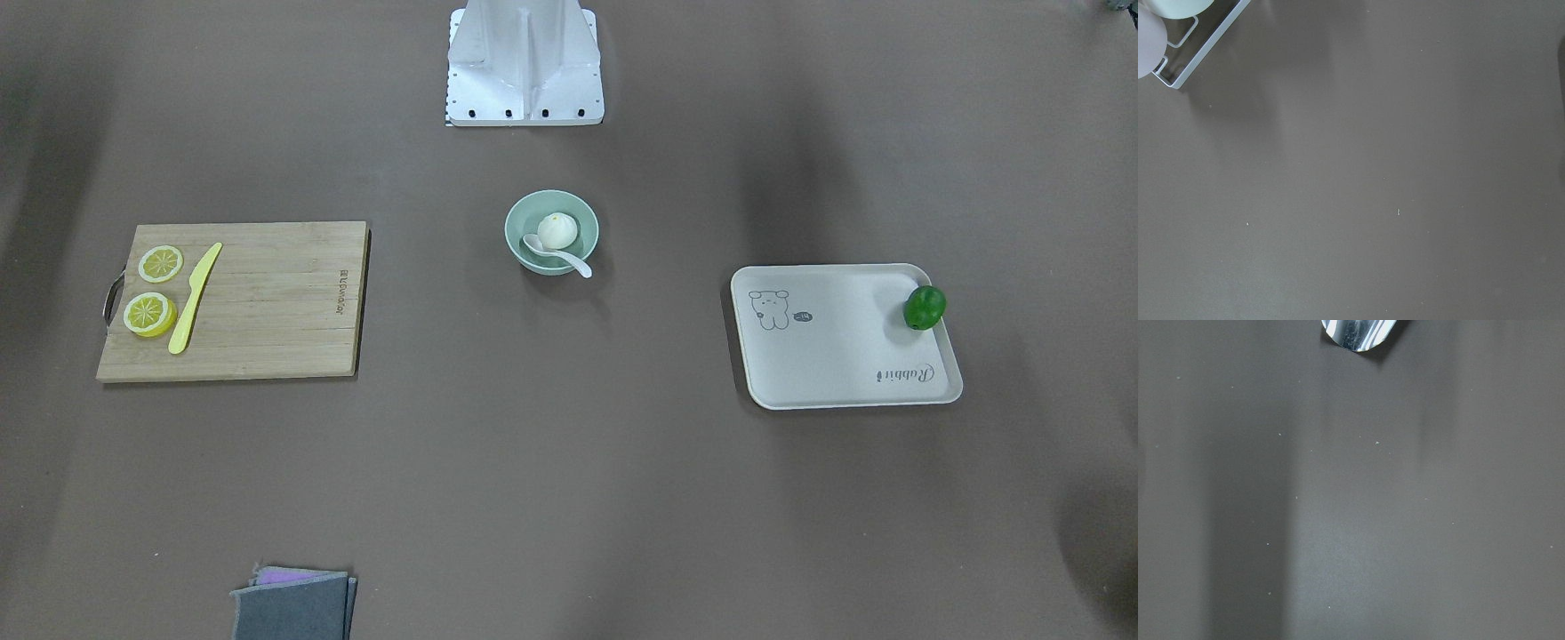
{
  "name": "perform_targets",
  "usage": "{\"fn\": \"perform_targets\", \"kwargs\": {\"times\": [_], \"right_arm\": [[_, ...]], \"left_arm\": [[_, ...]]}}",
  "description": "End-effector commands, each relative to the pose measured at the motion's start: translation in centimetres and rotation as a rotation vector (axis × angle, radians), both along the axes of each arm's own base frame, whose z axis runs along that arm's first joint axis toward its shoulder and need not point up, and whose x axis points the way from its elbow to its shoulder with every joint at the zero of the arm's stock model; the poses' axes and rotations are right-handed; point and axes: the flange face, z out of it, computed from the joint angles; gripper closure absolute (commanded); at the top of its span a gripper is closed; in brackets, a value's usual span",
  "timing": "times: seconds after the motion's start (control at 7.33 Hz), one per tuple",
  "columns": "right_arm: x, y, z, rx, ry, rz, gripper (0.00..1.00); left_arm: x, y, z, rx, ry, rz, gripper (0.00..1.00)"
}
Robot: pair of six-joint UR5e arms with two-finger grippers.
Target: Put spoon and bun in bowl
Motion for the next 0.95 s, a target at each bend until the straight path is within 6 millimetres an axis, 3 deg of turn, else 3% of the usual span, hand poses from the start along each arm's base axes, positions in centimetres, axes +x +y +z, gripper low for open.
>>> {"fn": "perform_targets", "kwargs": {"times": [0.0,0.82], "right_arm": [[0.01,0.09,0.6,-0.013,0.001,0.001,0.0],[0.0,0.1,0.68,-0.014,0.001,0.001,0.0]], "left_arm": [[-0.01,0.0,0.0,0.0,-0.001,0.0,0.02],[0.02,-0.06,-0.63,0.012,-0.006,0.002,0.02]]}}
